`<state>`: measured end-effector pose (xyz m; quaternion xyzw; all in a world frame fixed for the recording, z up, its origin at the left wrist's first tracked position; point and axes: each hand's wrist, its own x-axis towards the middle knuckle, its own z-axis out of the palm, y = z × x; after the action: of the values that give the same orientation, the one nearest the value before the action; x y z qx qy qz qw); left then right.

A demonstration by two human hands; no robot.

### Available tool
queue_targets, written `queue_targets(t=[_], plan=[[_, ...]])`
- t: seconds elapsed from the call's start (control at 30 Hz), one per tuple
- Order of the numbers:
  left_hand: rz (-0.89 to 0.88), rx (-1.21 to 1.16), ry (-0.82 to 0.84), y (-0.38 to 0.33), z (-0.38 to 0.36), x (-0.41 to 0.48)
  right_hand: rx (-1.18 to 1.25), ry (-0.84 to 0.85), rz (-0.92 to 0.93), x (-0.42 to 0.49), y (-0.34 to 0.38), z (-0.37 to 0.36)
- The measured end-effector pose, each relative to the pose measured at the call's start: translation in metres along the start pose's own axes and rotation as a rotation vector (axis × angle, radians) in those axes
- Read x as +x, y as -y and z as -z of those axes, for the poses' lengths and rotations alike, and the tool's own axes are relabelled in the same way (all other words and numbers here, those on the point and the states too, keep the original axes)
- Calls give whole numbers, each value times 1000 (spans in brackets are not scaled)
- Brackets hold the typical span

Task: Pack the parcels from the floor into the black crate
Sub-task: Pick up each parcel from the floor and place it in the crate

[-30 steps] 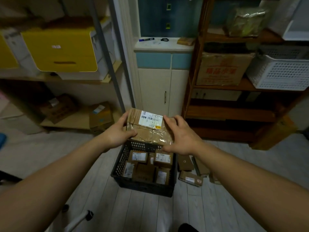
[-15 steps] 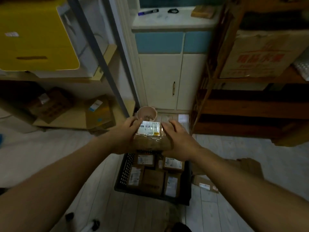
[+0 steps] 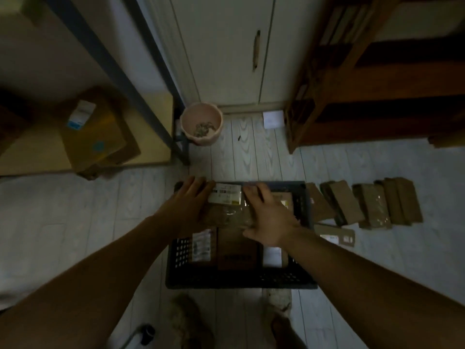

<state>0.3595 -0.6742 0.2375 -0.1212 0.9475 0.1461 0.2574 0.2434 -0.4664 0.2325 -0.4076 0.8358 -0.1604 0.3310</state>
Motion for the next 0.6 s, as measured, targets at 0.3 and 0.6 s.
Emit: queue_targets(t=[0.3,0.6], plan=[[470,-1515,32,25,-103,25,243,-96,-298,32,1,-142],[524,-926,-159,69,-194,76,385,43,-304,89,-16,-233]])
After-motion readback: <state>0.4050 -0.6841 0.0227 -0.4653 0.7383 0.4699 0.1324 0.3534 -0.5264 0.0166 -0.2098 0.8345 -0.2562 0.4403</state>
